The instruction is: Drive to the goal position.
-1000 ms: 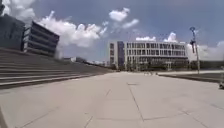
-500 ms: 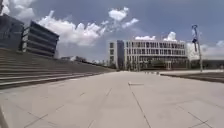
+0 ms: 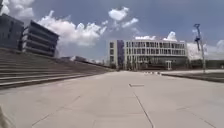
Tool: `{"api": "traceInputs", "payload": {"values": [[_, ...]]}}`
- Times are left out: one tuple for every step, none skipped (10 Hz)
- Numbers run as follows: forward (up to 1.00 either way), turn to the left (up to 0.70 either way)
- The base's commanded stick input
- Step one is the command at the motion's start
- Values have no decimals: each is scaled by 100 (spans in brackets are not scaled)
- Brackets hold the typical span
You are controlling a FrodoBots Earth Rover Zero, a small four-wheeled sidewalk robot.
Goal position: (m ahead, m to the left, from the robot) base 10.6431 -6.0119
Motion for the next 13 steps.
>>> {"api": "traceInputs", "payload": {"values": [[70,0],[70,0],[70,0],[70,0],[70,0],[70,0],[70,0],[70,0],[70,0],[70,0],[70,0],[70,0],[70,0]]}}
